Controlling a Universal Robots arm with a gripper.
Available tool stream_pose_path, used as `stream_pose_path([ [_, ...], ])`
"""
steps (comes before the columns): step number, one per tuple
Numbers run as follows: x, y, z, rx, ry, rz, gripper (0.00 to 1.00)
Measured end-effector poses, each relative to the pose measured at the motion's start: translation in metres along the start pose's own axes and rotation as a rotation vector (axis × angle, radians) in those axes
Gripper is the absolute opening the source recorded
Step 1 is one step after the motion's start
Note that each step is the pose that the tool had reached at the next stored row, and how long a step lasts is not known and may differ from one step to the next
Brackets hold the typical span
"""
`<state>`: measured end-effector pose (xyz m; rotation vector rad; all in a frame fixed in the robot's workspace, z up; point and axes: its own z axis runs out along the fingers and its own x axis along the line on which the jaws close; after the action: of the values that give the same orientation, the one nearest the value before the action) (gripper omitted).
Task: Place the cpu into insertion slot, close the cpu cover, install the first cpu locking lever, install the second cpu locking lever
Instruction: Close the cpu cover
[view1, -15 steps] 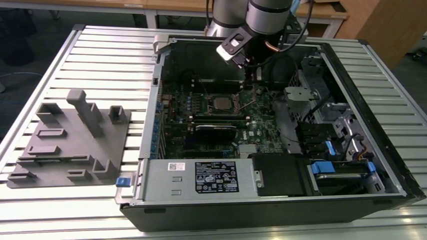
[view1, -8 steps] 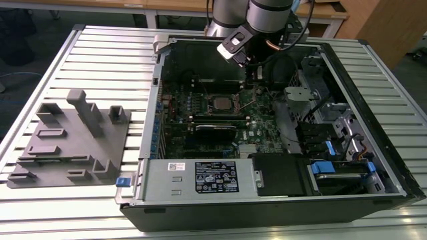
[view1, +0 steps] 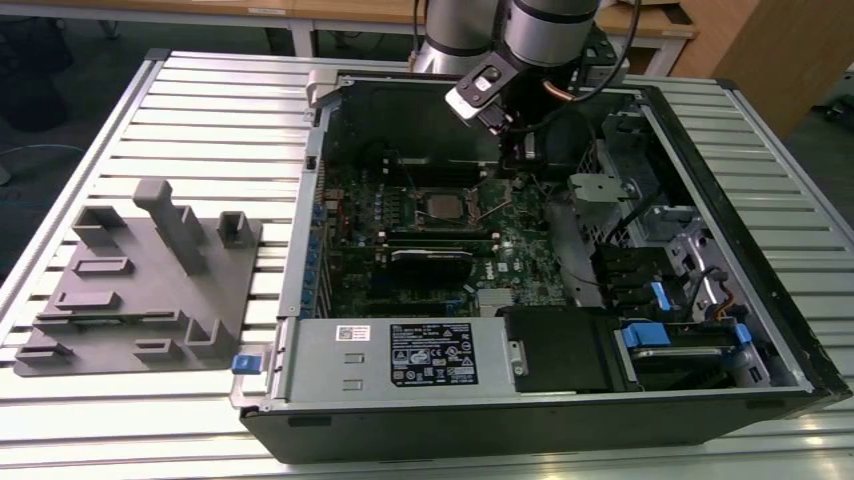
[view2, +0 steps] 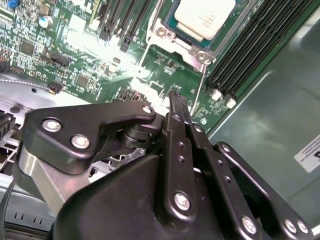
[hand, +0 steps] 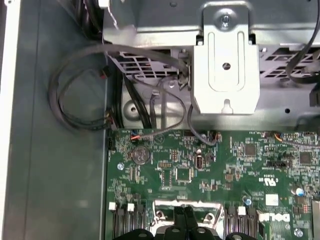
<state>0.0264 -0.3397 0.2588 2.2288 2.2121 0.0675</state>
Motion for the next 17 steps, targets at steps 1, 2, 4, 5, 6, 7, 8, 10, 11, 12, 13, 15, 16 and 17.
stream_pose_path([
  [1, 0.0000, 0.0013, 0.0001, 0.0000, 0.0000, 0.000, 0.11],
  [2, 0.0000, 0.0027, 0.0002, 0.0000, 0.0000, 0.000, 0.11],
  [4, 0.0000, 0.0053, 0.0003, 0.0000, -0.0001, 0.000, 0.11],
  [5, 0.0000, 0.0068, 0.0004, 0.0000, 0.0000, 0.000, 0.11],
  [6, 0.0000, 0.0082, 0.0005, 0.0000, 0.0000, 0.000, 0.11],
  [7, 0.0001, 0.0097, 0.0005, 0.0000, 0.0000, 0.000, 0.11],
  [8, 0.0001, 0.0112, 0.0006, 0.0000, 0.0000, 0.000, 0.11],
  [10, 0.0001, 0.0142, 0.0008, 0.0000, 0.0001, 0.000, 0.11],
  [11, 0.0001, 0.0159, 0.0008, 0.0000, 0.0000, 0.000, 0.11],
  [12, 0.0001, 0.0175, 0.0009, 0.0000, 0.0000, 0.000, 0.11],
  [13, 0.0001, 0.0190, 0.0010, 0.0000, 0.0000, 0.000, 0.11],
  [15, 0.0001, 0.0219, 0.0011, 0.0000, 0.0000, 0.000, 0.11],
  [16, 0.0002, 0.0232, 0.0012, 0.0000, 0.0000, 0.000, 0.11],
  [17, 0.0002, 0.0243, 0.0013, 0.0000, 0.0000, 0.000, 0.11],
])
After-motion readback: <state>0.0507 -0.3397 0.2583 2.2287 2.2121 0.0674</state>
